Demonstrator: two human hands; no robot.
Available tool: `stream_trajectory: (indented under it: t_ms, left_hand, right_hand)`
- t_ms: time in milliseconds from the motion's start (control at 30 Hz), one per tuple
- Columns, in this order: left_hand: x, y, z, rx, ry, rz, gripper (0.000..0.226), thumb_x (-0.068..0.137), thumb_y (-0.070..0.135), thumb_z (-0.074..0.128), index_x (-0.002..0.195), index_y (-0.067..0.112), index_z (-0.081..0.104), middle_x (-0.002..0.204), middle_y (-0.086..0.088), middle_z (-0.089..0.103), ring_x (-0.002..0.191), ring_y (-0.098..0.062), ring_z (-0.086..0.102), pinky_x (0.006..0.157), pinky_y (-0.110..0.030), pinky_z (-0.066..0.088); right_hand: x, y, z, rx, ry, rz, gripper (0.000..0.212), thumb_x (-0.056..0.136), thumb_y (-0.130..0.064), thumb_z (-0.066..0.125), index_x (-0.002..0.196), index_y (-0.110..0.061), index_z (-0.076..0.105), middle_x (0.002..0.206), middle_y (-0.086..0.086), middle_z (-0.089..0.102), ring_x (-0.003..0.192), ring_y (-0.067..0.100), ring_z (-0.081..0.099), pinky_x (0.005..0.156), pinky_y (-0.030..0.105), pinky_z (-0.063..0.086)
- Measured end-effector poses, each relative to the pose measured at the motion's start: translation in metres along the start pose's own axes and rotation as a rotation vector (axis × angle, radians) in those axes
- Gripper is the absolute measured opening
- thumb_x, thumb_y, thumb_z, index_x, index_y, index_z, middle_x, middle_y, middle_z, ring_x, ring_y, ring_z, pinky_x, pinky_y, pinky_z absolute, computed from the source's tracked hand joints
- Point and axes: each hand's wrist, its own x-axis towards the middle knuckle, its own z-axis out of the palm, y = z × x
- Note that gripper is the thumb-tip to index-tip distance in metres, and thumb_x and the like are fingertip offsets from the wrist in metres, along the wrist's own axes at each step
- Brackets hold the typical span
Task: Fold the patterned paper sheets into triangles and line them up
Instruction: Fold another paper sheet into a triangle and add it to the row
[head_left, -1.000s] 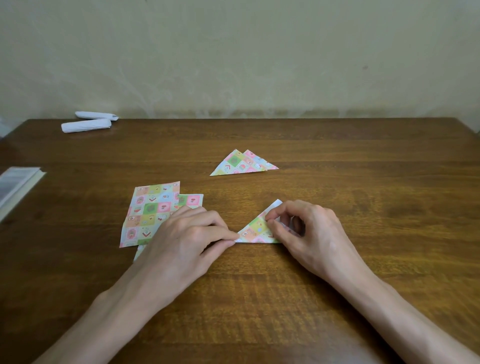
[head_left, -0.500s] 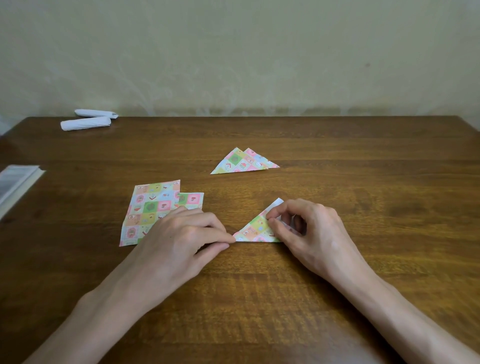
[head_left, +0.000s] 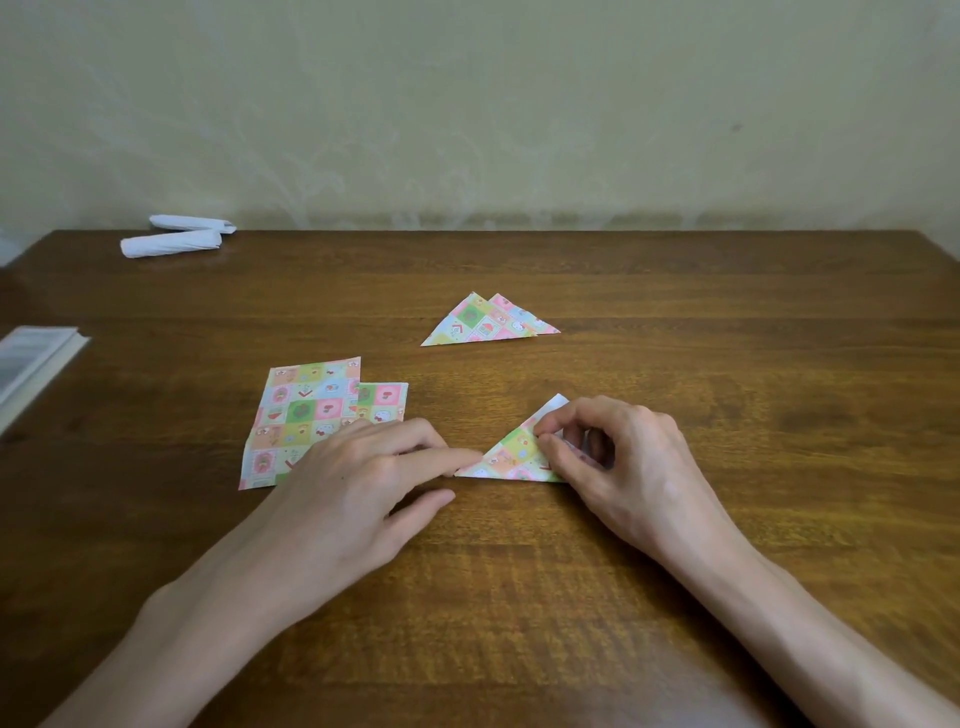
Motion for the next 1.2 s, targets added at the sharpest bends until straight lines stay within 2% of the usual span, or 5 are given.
stream_trajectory:
  t_ms: [100, 267, 667, 900, 1200]
  left_hand:
    - [0.0, 0.002, 0.002, 0.037, -0.025, 0.012, 0.047, 0.097, 0.043, 0.055, 0.144, 0.042, 0.057, 0.109, 0.023, 0.053, 0.095, 0.0, 0.055, 0.081, -0.024, 0.051]
    - [-0.001, -0.004, -0.002, 0.038, -0.022, 0.031, 0.036, 0.096, 0.045, 0.058, 0.131, 0.046, 0.068, 0.106, 0.025, 0.052, 0.087, -0.002, 0.053, 0.077, -0.033, 0.052]
    - [-0.006, -0.009, -0.006, 0.039, -0.062, 0.037, 0.039, 0.095, 0.045, 0.058, 0.133, 0.044, 0.066, 0.113, 0.026, 0.053, 0.09, -0.002, 0.054, 0.073, -0.025, 0.052]
    - [-0.004, 0.003, -0.001, 0.108, -0.11, -0.02, 0.05, 0.103, 0.063, 0.035, 0.153, 0.054, 0.036, 0.114, 0.027, 0.04, 0.099, 0.0, 0.048, 0.083, -0.021, 0.044]
    - [-0.004, 0.002, -0.005, 0.073, -0.157, -0.025, 0.044, 0.102, 0.062, 0.038, 0.143, 0.053, 0.053, 0.111, 0.026, 0.04, 0.094, -0.003, 0.047, 0.08, -0.03, 0.048]
  right_hand:
    - [0.0, 0.0, -0.001, -0.002, -0.002, 0.0, 0.007, 0.091, -0.028, 0.072, 0.087, -0.034, 0.073, 0.071, -0.012, 0.06, 0.072, 0.008, 0.057, 0.062, 0.02, 0.04]
    - [0.0, 0.0, -0.001, 0.0, -0.002, -0.001, 0.007, 0.091, -0.029, 0.072, 0.087, -0.035, 0.073, 0.07, -0.012, 0.06, 0.071, 0.008, 0.057, 0.063, 0.021, 0.04]
    - [0.0, 0.0, -0.001, 0.003, -0.003, 0.0, 0.007, 0.091, -0.028, 0.073, 0.089, -0.034, 0.074, 0.071, -0.011, 0.06, 0.071, 0.009, 0.056, 0.062, 0.021, 0.038]
    - [0.0, -0.001, -0.002, -0.007, -0.008, -0.002, 0.006, 0.091, -0.028, 0.073, 0.089, -0.034, 0.075, 0.071, -0.011, 0.061, 0.072, 0.008, 0.057, 0.061, 0.018, 0.038]
    - [0.0, -0.001, -0.002, -0.008, -0.004, 0.013, 0.006, 0.091, -0.028, 0.073, 0.089, -0.033, 0.075, 0.07, -0.012, 0.06, 0.071, 0.008, 0.057, 0.062, 0.02, 0.04]
